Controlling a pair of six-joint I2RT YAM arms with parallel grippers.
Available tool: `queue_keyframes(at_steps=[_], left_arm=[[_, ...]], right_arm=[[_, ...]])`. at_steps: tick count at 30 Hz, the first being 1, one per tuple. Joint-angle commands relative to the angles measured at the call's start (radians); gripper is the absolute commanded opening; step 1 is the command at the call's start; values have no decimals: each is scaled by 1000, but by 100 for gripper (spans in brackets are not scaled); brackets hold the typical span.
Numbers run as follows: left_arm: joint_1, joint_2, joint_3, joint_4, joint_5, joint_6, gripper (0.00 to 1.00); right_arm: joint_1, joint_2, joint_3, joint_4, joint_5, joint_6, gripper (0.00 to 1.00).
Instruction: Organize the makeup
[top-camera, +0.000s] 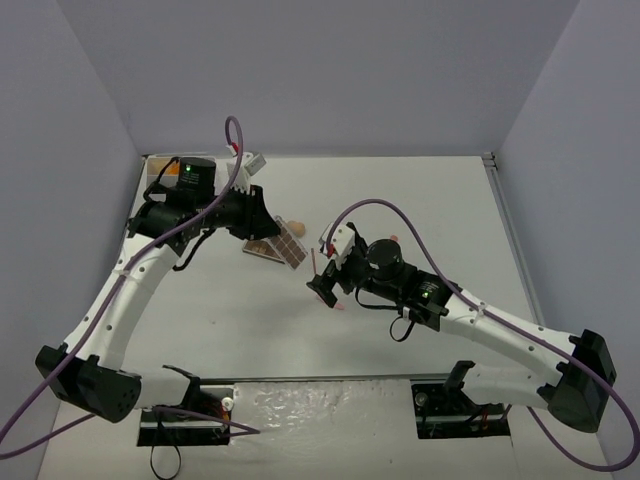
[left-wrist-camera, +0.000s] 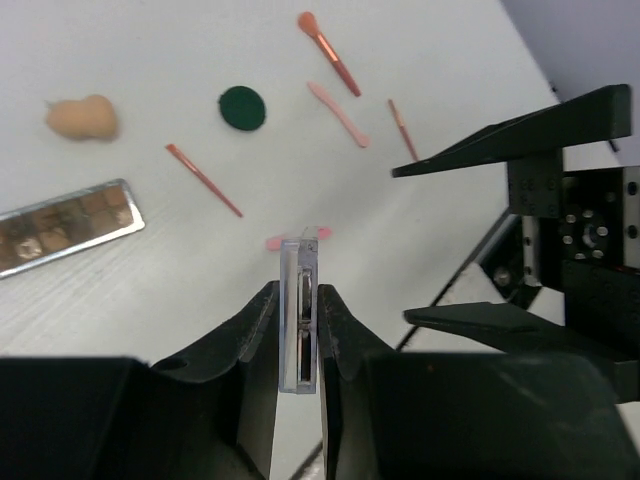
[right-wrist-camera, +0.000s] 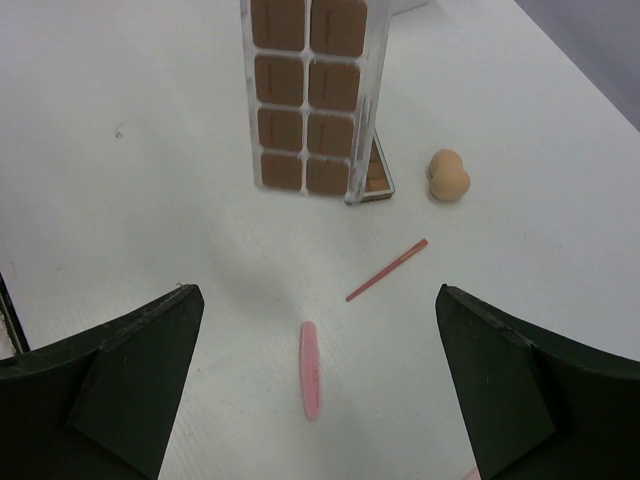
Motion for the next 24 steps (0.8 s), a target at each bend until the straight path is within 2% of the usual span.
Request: queue_keyframes(at_steps=[1,7,8,12,14,17,21,24], left_arm=[[4,47,81,-9,-128,262,0],[33,160,206,-23,-274,527,0],[42,164,228,-24,-289,536,0],[125,227,289,33,-301,741,0],[182,258,303,91,-216,847,0],[281,315,349,135,-80,927,0],[391,422,466,104,46,1043,0],[448,509,550,73,84,1112,0]], right_arm=[[-13,-61,-37,64,64,-12,100],[-27,-83,-78,91,200,48,100],[-28,-85,-83,95,217,61,100],[-47,-89,-115,142,240,120,100],[-56,-93,-142,174,233,142,100],[-67,-90,-175,224,209,167,100],[-86,-68,-199,280,132,189,100],[-90,-35,-203,297,102,206,100]])
